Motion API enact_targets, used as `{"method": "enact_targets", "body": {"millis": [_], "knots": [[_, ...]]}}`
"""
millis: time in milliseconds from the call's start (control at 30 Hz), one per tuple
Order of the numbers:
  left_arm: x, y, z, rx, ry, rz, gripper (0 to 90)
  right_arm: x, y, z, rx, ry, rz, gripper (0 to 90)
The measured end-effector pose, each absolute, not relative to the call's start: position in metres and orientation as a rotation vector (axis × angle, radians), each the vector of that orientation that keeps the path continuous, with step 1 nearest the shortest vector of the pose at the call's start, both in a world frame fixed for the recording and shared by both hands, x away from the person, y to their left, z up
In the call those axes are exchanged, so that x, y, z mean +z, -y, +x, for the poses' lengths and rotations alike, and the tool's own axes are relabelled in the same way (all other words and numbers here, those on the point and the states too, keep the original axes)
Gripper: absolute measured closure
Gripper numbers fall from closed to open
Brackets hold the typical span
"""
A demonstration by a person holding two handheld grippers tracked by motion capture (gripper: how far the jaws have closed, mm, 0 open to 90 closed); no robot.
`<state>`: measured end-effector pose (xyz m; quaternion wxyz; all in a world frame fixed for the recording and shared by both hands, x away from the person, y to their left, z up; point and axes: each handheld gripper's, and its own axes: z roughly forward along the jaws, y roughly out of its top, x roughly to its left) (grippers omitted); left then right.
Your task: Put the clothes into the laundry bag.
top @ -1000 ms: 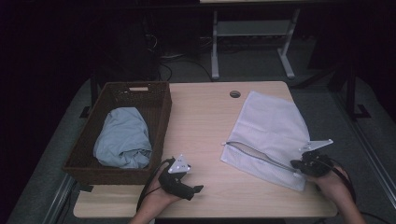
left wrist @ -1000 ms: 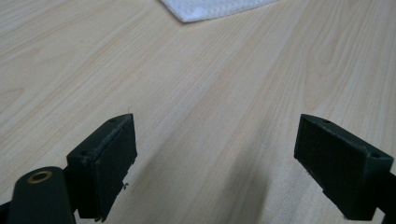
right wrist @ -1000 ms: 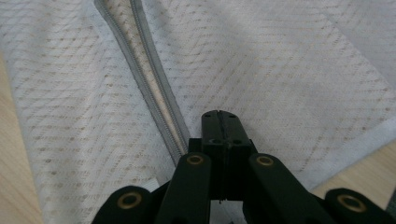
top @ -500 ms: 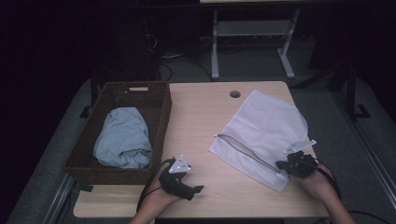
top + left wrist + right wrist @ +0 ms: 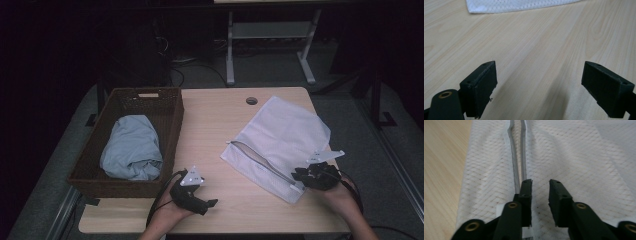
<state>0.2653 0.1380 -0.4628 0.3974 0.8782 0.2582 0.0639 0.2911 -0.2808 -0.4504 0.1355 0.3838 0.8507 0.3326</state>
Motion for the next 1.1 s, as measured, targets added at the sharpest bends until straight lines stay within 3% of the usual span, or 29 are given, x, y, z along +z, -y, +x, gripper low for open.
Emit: {"method": "enact_targets", "body": {"millis": [500,800,1100], "knots": [[-0.462,-0.139,0.266,0.148,-0.655,2.219,12.5,-0.450,0.285,0.254,1.059,-2.350,1.187,32.3],[-0.461,-0.136,0.265,0.137,-0.653,2.221,12.4,-0.453,0.292,0.217,1.117,-2.308,1.148,23.5],[-0.444,-0.136,0.261,0.147,-0.628,2.218,12.3,-0.463,0.299,0.211,1.139,-2.278,1.215,18.8]]}}
